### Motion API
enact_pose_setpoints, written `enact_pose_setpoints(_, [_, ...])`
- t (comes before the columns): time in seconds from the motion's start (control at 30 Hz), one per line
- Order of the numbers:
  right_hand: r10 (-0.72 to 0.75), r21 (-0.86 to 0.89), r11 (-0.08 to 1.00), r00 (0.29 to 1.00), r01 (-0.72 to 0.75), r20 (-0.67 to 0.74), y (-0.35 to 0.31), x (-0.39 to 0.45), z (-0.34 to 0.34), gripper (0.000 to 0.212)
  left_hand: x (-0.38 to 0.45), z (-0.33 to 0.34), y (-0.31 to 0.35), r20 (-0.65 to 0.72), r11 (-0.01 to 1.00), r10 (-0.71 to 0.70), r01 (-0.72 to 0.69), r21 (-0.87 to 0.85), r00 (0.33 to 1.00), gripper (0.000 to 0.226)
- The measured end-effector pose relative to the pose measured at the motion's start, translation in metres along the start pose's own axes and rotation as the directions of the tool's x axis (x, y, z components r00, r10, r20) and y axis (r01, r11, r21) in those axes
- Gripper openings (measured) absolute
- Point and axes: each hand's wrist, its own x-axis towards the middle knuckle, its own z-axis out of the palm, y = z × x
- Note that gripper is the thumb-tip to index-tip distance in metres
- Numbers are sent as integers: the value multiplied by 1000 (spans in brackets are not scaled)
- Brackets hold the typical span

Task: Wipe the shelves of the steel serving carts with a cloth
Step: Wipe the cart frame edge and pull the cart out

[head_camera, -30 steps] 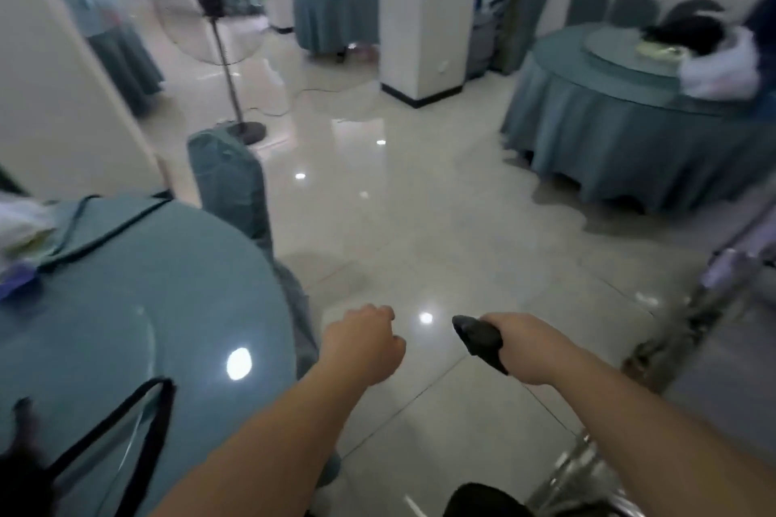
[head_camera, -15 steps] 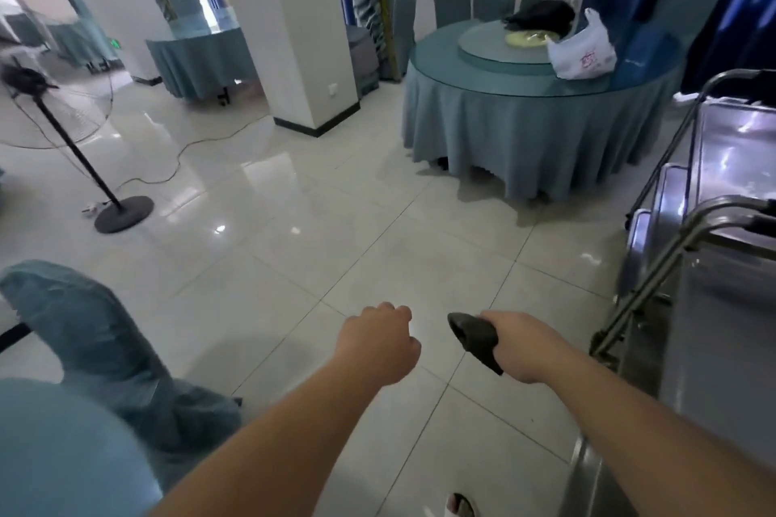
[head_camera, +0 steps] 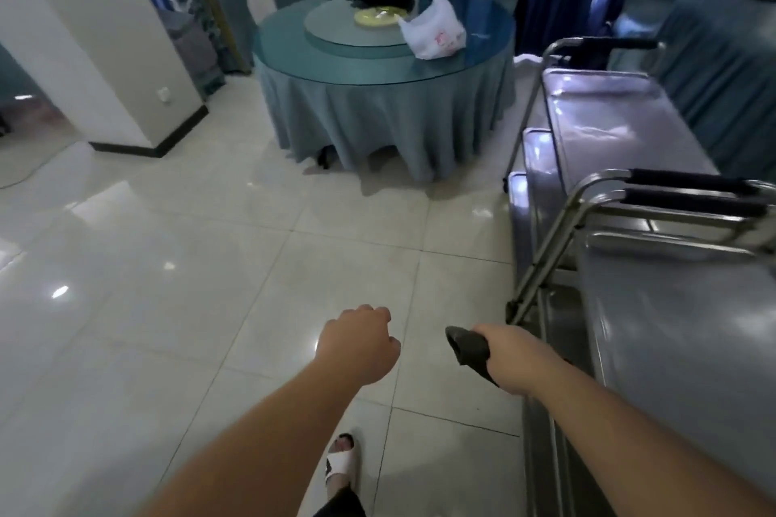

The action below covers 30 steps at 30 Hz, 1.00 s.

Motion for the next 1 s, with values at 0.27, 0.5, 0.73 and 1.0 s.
enact_pose_setpoints(0.27, [322,111,942,945,-316,-48,-1,52,-26,45,130,-41,-25,90,953,281,-289,92,956,47])
enact_pose_setpoints(0.5, [478,395,812,878,-430,-27,-3,58,-10,15,210,-63,6,210,857,446,-482,180,870,50])
enact_pose_setpoints(0.73, [637,530,660,770,-532,-20,62,78,-19,27,279,-76,94,269,733,566,-625,268,779,51])
enact_pose_setpoints(1.0, [678,639,569,735,-518,-8,112,132,-55,26,355,-113,156,290,573,632,-686,449,718,44])
